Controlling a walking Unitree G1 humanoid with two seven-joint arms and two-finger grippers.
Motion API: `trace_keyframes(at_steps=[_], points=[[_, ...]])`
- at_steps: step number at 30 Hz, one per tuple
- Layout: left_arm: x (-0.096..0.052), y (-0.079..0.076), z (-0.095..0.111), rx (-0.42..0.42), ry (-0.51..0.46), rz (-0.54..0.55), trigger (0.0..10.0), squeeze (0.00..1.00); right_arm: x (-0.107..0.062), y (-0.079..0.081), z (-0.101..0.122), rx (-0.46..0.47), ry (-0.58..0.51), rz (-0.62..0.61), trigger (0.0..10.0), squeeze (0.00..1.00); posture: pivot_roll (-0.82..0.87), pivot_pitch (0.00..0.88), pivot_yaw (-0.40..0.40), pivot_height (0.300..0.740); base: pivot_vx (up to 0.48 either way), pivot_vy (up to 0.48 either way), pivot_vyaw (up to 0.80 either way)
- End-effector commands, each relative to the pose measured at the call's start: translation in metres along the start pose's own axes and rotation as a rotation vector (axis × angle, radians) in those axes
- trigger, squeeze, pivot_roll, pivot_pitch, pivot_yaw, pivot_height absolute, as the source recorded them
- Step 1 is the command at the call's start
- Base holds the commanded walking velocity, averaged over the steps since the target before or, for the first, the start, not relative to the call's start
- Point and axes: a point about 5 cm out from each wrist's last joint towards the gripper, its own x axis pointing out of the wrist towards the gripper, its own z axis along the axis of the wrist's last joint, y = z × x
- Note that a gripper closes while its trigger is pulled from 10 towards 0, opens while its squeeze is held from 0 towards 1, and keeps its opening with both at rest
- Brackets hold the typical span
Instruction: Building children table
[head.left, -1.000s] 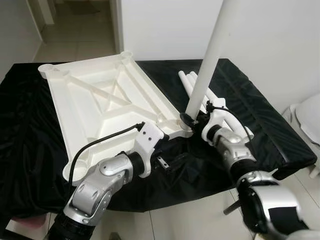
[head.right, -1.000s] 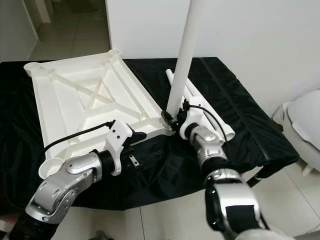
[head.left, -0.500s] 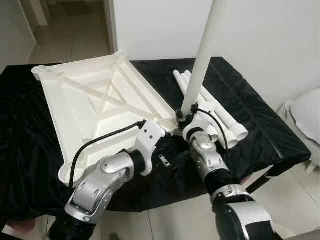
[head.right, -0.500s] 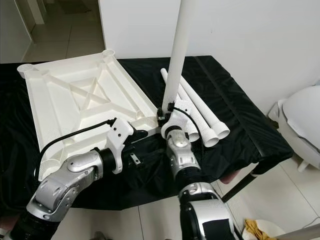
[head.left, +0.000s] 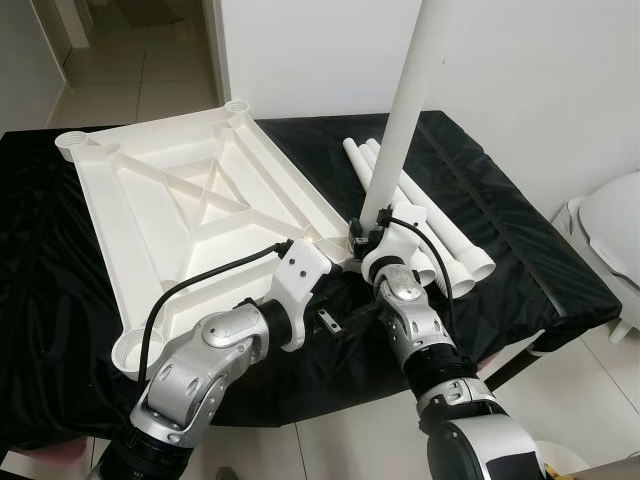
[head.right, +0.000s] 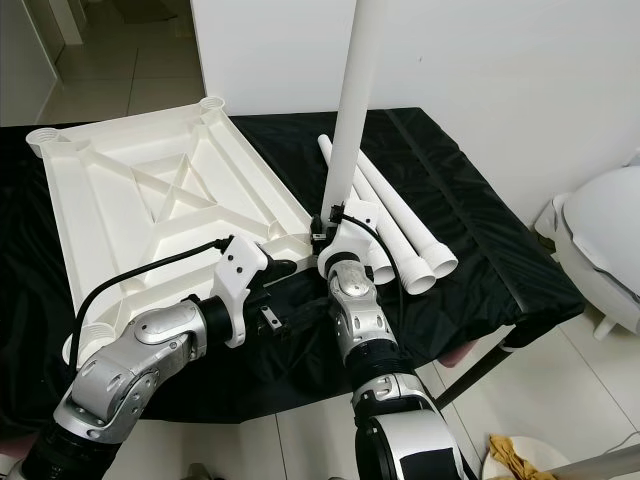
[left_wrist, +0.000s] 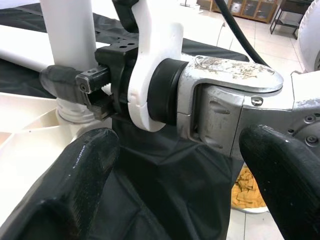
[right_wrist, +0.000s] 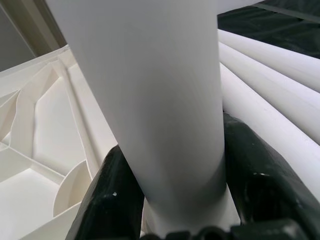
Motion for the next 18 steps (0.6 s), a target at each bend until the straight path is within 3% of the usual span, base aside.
trace_keyframes(at_steps=[1, 5, 6, 14, 16, 17, 18], points=[[0.0, -0.002, -0.003, -0.009, 0.008, -0.013, 10.0, 0.0, -0.003, -0.017, -0.007, -0.005, 0.021, -0.029, 10.0, 0.0, -0.02, 0.018, -0.031, 0.74, 0.0, 0.0, 0.0], [0.0, -0.002, -0.003, -0.008, 0.009, -0.013, 10.0, 0.0, -0.003, -0.024, -0.007, -0.002, 0.026, 0.015, 10.0, 0.0, -0.02, 0.016, -0.033, 0.74, 0.0, 0.0, 0.0], [0.0, -0.002, -0.003, -0.007, 0.009, -0.014, 10.0, 0.0, -0.003, -0.028, -0.005, 0.001, 0.019, 0.032, 10.0, 1.0, -0.02, 0.012, -0.035, 0.74, 0.0, 0.0, 0.0], [0.001, -0.003, -0.004, -0.005, 0.009, -0.02, 10.0, 0.0, -0.003, -0.04, 0.004, 0.01, -0.029, 0.145, 10.0, 1.0, -0.02, 0.002, -0.038, 0.74, 0.0, 0.0, 0.0], [0.001, -0.003, -0.004, -0.002, 0.011, -0.022, 10.0, 0.0, -0.003, -0.045, 0.008, -0.001, -0.046, 0.266, 10.0, 1.0, -0.02, 0.0, -0.037, 0.74, 0.0, 0.0, 0.0], [0.001, -0.003, -0.004, -0.002, 0.011, -0.022, 10.0, 0.0, -0.003, -0.045, 0.008, -0.001, -0.046, 0.266, 10.0, 1.0, -0.02, 0.0, -0.037, 0.74, 0.0, 0.0, 0.0], [0.001, -0.003, -0.004, 0.0, 0.012, -0.024, 10.0, 0.0, -0.003, -0.049, 0.01, -0.025, -0.047, 0.331, 10.0, 0.0, -0.02, 0.0, -0.037, 0.74, 0.0, 0.0, 0.0]])
